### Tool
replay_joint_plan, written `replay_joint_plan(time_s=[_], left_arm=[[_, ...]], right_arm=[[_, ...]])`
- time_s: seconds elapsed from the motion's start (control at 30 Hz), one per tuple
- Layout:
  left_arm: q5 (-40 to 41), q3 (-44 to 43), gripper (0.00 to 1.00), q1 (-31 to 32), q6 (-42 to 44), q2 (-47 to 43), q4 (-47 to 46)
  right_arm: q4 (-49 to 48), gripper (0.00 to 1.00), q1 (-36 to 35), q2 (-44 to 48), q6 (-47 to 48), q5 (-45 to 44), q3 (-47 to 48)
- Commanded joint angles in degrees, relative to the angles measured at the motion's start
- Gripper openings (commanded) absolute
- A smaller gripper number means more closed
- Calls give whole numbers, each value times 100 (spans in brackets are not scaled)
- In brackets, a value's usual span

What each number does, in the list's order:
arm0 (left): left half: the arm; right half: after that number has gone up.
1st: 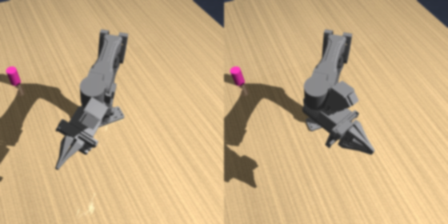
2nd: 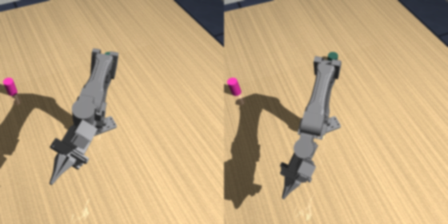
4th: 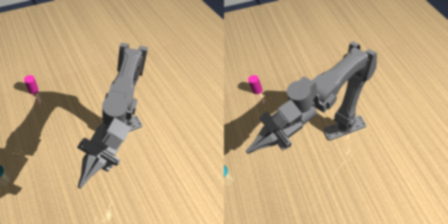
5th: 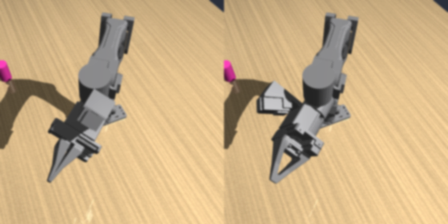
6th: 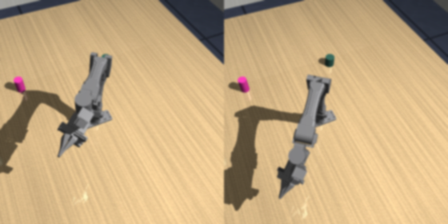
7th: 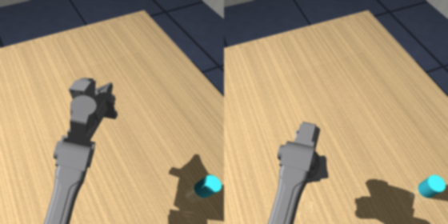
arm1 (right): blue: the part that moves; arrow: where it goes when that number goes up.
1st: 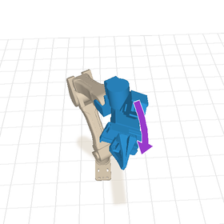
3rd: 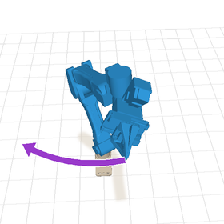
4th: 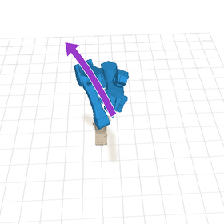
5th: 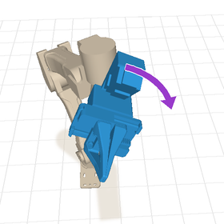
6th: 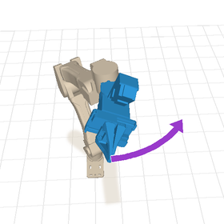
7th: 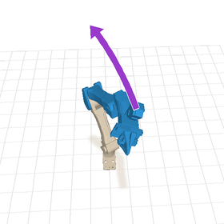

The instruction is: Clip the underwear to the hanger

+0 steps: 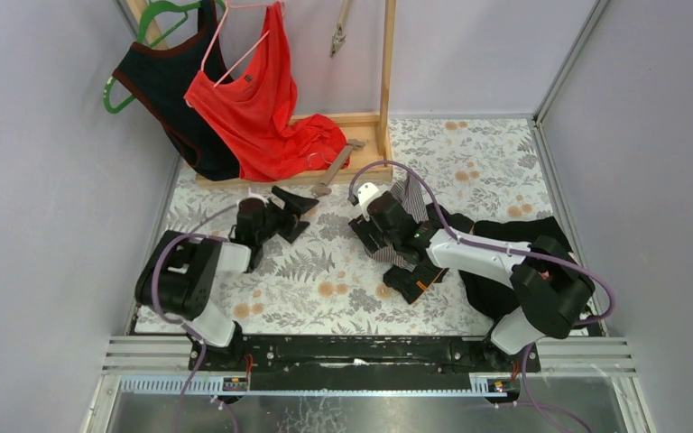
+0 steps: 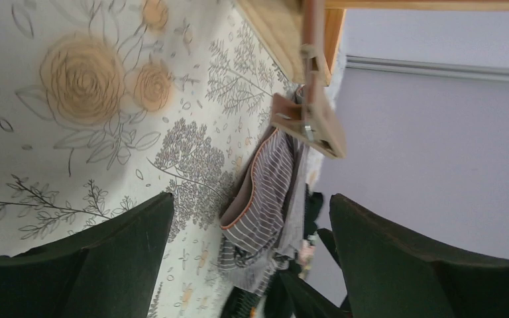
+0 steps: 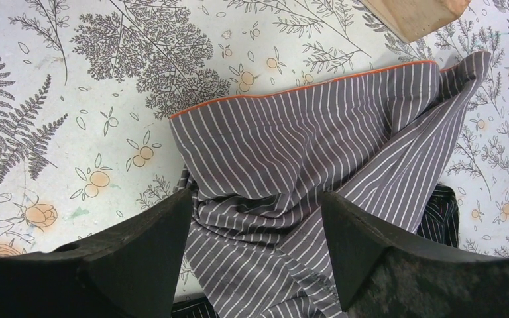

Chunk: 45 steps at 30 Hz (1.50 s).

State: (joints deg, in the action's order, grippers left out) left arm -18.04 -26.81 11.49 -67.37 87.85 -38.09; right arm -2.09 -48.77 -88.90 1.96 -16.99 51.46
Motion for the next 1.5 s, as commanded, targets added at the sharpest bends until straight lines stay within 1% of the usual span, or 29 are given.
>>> replay_joint_plan(time_s=[0.0, 0.13, 0.2, 0.27, 0.37, 0.57, 0.73, 0.93, 1.07, 1.33, 1.4, 1.47], left_arm=[[-700, 265, 86, -24, -1903, 917, -3156], [-800, 287, 87, -23, -2839, 1971, -4808], [-806, 263, 88, -25, -3140, 2372, -5314], [-760, 214, 90, -23, -3191, 2551, -5348], [-572, 245, 90, -26, -3155, 2557, -5342], [-301, 81, 87, -33, -3327, 2728, -5330], [-100, -44, 81, -41, -3422, 3026, -5341], [118, -134, 70, -52, -3446, 3197, -5345], [215, -202, 67, -68, -3466, 3252, -5349], [302, -346, 65, -81, -3541, 3456, -5368], [301, -358, 60, -76, -3558, 3473, -5374], [303, -374, 58, -73, -3555, 3469, -5381]], right_arm=[[-209, 78, -61, 320, 39, -130, 96], [-240, 78, -60, 444, -19, -81, -22], [-247, 78, -57, 473, -57, -56, -60], [-286, 78, -55, 495, -84, -32, -101], [-313, 78, -58, 497, -104, -28, -133], [-345, 78, -54, 432, -106, -24, -135], [-354, 78, -55, 426, -104, -45, -149], [-363, 78, -59, 418, -116, -58, -178], [-363, 78, -62, 431, -115, -69, -190], [-367, 78, -57, 426, -123, -67, -197], [-371, 78, -55, 426, -122, -66, -206], [-372, 78, -57, 411, -118, -76, -207]])
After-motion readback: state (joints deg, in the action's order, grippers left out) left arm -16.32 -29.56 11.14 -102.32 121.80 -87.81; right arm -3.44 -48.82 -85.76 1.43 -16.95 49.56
